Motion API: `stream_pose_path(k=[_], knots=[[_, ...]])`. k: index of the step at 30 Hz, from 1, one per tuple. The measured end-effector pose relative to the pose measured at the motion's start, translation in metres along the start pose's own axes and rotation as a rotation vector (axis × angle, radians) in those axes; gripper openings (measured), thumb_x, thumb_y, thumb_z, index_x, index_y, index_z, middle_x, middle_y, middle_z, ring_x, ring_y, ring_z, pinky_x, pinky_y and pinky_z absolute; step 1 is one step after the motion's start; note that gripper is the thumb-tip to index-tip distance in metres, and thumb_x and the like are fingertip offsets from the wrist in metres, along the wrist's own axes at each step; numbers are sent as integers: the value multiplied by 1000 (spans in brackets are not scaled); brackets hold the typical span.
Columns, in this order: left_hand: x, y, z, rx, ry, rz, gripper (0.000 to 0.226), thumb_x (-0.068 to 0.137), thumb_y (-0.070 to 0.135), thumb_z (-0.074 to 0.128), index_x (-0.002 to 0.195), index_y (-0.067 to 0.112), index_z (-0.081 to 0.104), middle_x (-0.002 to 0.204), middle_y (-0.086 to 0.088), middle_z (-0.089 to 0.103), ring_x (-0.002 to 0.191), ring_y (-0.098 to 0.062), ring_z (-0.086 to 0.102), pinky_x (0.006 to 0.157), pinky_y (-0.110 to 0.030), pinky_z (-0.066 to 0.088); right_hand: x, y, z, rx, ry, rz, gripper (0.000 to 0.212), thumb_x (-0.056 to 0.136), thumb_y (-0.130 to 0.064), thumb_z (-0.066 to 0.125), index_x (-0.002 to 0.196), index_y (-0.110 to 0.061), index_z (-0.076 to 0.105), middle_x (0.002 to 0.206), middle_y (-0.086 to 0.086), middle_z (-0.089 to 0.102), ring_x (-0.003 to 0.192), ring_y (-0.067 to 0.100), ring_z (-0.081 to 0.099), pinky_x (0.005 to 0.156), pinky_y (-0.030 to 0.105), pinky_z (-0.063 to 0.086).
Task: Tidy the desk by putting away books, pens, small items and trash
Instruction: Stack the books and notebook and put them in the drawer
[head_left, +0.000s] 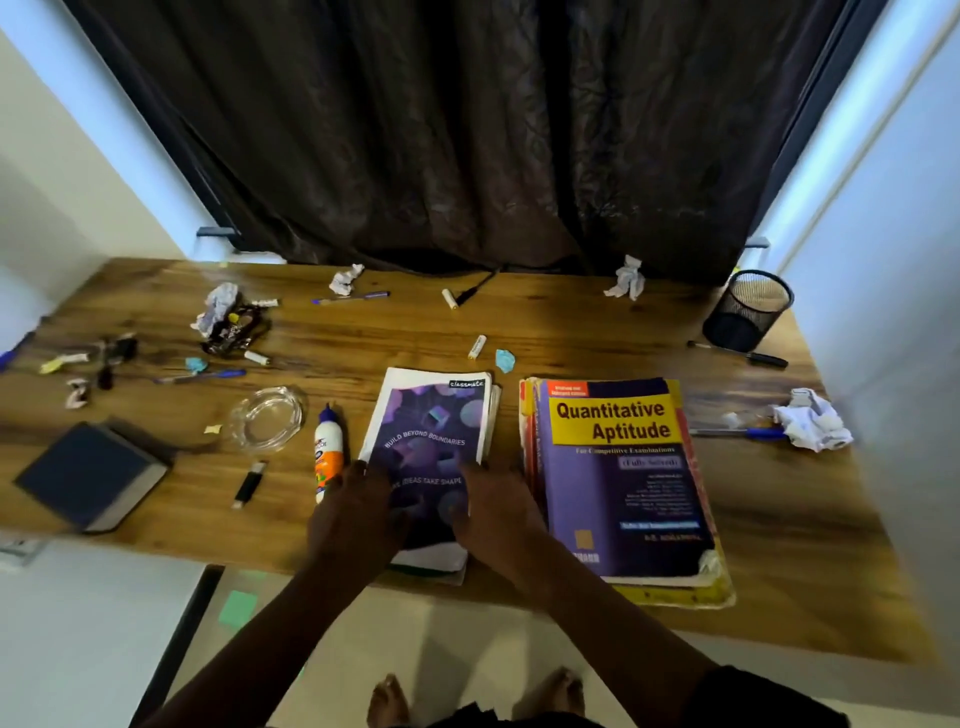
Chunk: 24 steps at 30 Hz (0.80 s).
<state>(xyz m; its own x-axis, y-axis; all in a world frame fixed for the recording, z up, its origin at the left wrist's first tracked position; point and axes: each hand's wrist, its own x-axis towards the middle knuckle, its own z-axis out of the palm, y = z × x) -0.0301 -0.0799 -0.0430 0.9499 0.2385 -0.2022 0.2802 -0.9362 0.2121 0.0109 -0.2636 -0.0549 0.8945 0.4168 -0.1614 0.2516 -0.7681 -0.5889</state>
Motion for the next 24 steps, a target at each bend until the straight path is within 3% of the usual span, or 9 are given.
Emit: stream_pose_path(k=[5, 8, 11, 18, 21, 24], knots=[[14, -9, 5, 20, -12, 45, 78, 68, 72, 48, 136, 33, 44, 131, -13, 54, 117, -40, 55, 91, -46, 53, 14, -3, 14, 58, 21, 121, 56, 93, -31, 64, 144, -30, 41, 140, 9, 47, 124, 27, 56, 87, 24, 49], [26, -9, 3, 64, -78, 44, 73, 72, 72, 55, 131, 30, 46, 125, -9, 59, 118, -33, 54, 98, -42, 46, 18, -11, 18, 63, 39, 179, 60, 89, -30, 69, 141, -34, 39, 142, 8, 41, 125, 29, 56, 89, 31, 58], [34, -6, -2, 97, -131, 98, 75, 79, 67, 60, 135, 22, 41, 127, -8, 59, 125, -31, 50, 106, -41, 37, 18, -21, 20, 22, 42, 233, 64, 89, -27, 68, 144, -31, 37, 147, 11, 37, 128, 32, 53, 94, 38, 57], [41, -11, -2, 91, -226, 131, 85, 78, 60, 70, 144, 22, 33, 134, -21, 41, 122, -41, 48, 102, -42, 44, 15, -35, 19, 12, 98, 332, 63, 90, -20, 69, 145, -28, 40, 152, 7, 37, 135, 28, 48, 101, 38, 53], [39, -14, -4, 82, -210, 187, 85, 81, 58, 72, 147, 21, 33, 135, -20, 45, 123, -39, 50, 99, -42, 48, 14, -39, 17, -44, 71, 314, 67, 93, -24, 69, 150, -27, 34, 156, 8, 32, 137, 29, 47, 102, 38, 53], [34, -19, -13, 1, -182, 272, 70, 83, 59, 69, 138, 24, 43, 127, -11, 58, 116, -29, 58, 90, -36, 51, 16, -50, 11, -250, 30, 319, 68, 93, -43, 68, 148, -24, 33, 151, 10, 40, 134, 30, 51, 99, 39, 53]])
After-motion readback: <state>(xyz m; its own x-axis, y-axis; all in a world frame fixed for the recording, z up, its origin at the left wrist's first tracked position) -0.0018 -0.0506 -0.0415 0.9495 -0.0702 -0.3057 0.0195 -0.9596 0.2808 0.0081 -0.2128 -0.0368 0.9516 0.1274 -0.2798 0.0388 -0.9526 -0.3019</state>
